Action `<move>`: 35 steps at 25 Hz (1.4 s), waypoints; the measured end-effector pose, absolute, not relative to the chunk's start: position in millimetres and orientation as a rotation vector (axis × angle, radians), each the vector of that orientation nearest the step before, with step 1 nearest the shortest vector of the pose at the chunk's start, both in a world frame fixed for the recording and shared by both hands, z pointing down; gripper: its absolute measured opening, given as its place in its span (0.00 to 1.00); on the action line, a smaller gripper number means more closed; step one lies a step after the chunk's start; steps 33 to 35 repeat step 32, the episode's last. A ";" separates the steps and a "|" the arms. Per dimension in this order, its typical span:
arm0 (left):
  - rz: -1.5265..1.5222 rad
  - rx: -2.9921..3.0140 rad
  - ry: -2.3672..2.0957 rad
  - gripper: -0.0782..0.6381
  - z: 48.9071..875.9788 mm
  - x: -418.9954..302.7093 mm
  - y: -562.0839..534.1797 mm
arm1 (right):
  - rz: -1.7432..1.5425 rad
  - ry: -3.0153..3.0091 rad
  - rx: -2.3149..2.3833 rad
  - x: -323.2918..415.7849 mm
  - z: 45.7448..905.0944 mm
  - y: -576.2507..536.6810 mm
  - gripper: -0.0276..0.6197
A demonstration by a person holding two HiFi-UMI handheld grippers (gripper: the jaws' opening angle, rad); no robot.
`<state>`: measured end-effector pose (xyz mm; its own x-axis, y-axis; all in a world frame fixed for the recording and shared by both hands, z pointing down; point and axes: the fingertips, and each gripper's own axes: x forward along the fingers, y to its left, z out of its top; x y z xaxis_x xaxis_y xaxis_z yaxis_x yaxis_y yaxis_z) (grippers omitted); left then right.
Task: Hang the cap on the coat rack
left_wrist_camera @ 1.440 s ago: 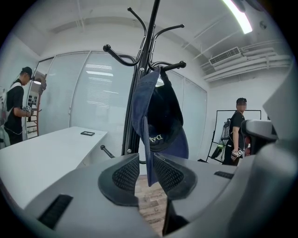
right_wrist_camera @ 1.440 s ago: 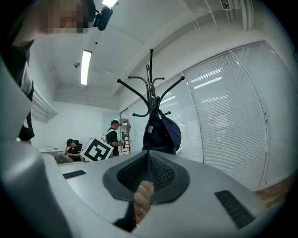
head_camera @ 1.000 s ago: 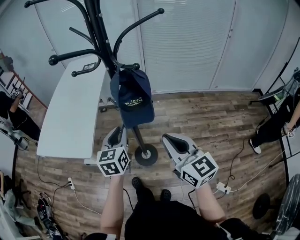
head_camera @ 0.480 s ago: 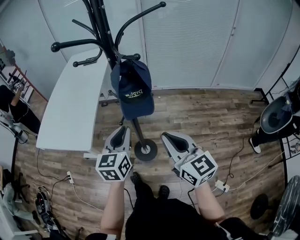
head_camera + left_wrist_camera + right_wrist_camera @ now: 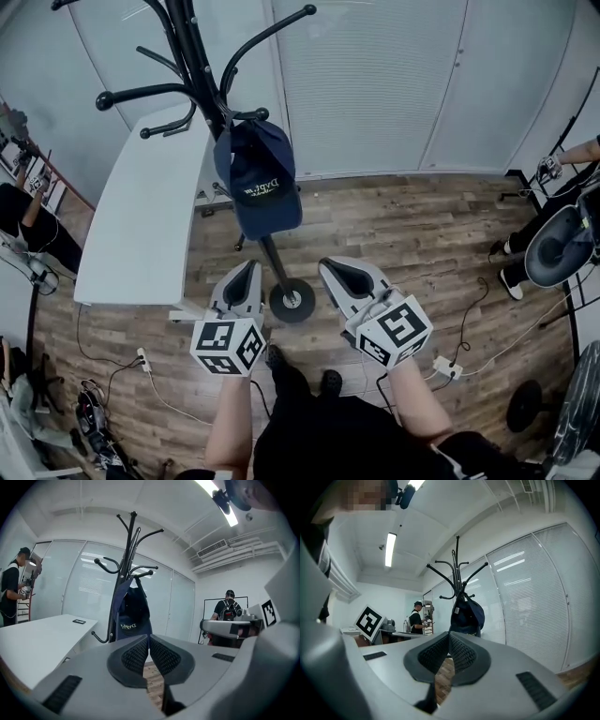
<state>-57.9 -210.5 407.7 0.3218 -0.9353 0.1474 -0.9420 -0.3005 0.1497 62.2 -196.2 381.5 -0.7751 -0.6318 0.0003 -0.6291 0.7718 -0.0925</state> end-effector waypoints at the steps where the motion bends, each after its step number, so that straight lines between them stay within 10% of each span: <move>1: 0.052 2.386 -1.712 0.14 407.7 -55.3 -209.0 | -0.132 2.925 -1.048 62.6 383.1 -195.7 0.09; 35: 0.102 2.444 -1.670 0.14 411.0 -38.2 -200.8 | -0.086 2.955 -1.096 60.3 394.2 -191.5 0.09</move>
